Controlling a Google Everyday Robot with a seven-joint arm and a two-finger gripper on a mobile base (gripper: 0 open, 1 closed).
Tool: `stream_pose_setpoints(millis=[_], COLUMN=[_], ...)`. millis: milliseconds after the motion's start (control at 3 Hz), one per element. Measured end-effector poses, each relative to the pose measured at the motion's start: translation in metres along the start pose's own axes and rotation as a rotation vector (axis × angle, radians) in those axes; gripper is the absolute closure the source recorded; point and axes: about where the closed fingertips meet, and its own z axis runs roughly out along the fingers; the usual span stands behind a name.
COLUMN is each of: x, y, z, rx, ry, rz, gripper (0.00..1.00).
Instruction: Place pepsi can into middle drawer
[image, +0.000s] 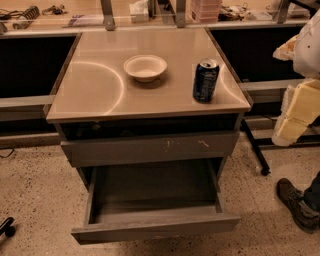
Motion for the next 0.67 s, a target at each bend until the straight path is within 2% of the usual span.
stream_pose_setpoints(millis=[333, 667], x=[-0.008, -0.019], y=[-0.025, -0.056], z=[0.008, 0.024], rx=[0.039, 0.045], ry=[-0.032, -0.071], rz=[0.019, 0.028], gripper=[0.0, 0.0])
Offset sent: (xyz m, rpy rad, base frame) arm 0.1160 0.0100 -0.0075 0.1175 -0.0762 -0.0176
